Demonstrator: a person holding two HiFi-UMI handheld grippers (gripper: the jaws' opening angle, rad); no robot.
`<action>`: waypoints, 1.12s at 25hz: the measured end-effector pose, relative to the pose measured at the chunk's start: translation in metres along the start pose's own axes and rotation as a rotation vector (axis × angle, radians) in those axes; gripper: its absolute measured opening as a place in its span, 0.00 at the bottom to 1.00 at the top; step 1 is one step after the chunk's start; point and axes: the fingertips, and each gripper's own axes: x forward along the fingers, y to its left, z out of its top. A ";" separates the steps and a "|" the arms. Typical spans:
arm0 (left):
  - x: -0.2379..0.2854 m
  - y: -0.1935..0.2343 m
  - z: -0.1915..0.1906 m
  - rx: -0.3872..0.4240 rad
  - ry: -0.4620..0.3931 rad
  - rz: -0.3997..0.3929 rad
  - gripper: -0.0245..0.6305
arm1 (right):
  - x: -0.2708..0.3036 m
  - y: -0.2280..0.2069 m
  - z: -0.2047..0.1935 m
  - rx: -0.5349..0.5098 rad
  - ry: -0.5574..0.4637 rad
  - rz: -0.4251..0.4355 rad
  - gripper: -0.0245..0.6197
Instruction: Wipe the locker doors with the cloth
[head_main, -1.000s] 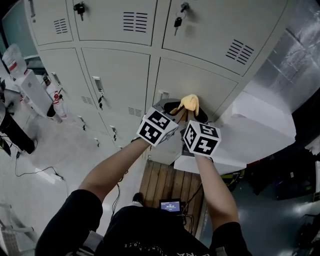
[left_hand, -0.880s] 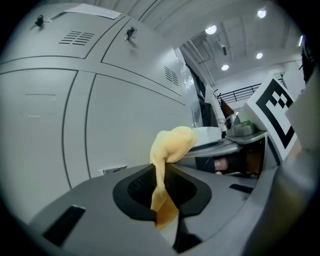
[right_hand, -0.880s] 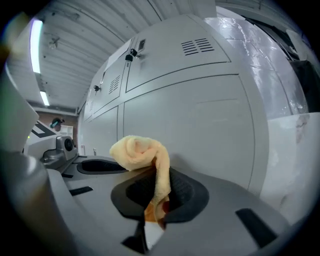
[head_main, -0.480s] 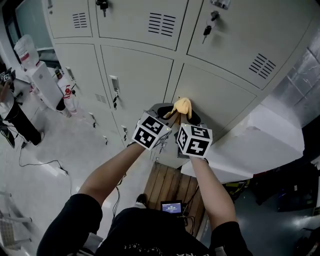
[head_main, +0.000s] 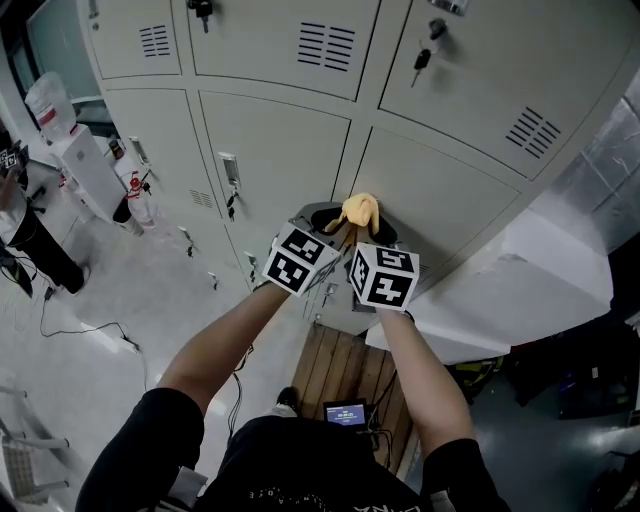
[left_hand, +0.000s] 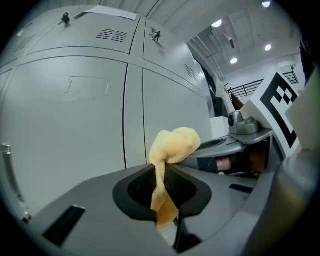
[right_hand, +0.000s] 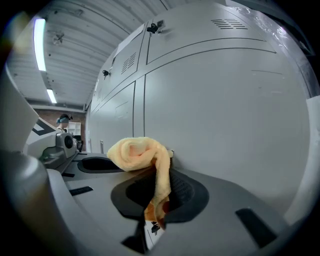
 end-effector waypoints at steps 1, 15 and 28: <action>0.001 0.000 0.000 -0.001 0.003 0.001 0.12 | 0.000 0.000 0.000 0.001 0.001 0.000 0.13; 0.015 -0.021 0.003 -0.006 0.020 -0.019 0.12 | -0.014 -0.023 -0.004 0.023 0.018 -0.048 0.13; 0.043 -0.061 0.009 0.007 0.020 -0.088 0.12 | -0.037 -0.067 -0.010 0.038 0.022 -0.116 0.13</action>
